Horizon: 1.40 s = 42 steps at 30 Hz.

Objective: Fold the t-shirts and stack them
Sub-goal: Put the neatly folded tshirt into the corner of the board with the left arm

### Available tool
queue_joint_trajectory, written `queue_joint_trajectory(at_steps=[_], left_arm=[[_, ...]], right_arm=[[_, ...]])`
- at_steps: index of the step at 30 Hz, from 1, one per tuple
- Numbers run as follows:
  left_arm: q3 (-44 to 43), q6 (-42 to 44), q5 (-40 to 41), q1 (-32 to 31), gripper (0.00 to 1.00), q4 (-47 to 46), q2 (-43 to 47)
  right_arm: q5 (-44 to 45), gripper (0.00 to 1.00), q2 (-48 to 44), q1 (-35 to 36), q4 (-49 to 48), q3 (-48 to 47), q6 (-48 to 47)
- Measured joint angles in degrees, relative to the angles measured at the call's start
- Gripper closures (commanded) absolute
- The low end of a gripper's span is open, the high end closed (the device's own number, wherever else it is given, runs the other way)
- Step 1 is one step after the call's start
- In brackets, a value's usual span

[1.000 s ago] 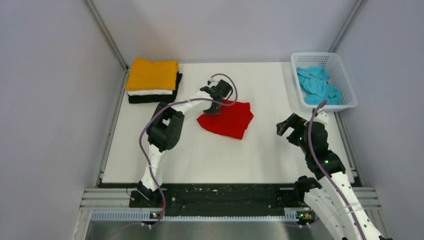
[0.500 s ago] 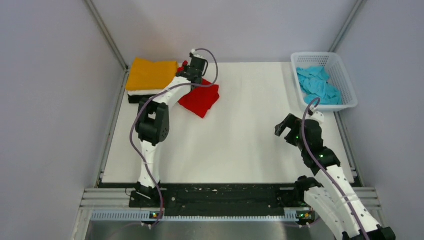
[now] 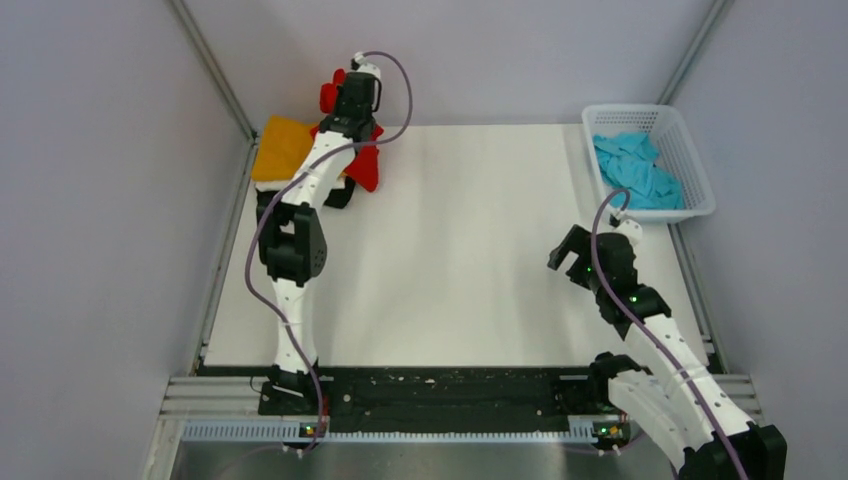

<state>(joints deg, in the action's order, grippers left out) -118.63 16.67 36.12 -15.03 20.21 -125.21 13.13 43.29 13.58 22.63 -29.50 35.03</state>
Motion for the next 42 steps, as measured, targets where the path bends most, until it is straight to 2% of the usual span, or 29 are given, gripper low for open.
queue_joint_trajectory(at_steps=[10, 16, 24, 33, 42], left_arm=[[-6.4, 0.9, -6.4, 2.3, 1.00, 2.5, 1.2], [-6.6, -0.7, -10.2, 2.8, 1.00, 4.4, 2.4], [-11.6, -4.2, -16.3, 2.9, 1.00, 8.1, 3.7], [-11.6, -5.9, -17.8, 3.4, 1.00, 8.4, 4.8], [-11.6, -6.8, -20.8, 10.1, 1.00, 8.8, 2.6]], right_arm=[[1.4, 0.01, 0.0, 0.0, -0.3, 0.0, -0.1], [2.5, 0.01, 0.0, 0.0, -0.3, 0.0, -0.1], [3.3, 0.01, 0.0, 0.0, -0.3, 0.0, -0.1], [5.4, 0.01, 0.0, 0.0, -0.1, 0.3, -0.1], [6.9, 0.01, 0.3, 0.0, -0.1, 0.3, -0.1]])
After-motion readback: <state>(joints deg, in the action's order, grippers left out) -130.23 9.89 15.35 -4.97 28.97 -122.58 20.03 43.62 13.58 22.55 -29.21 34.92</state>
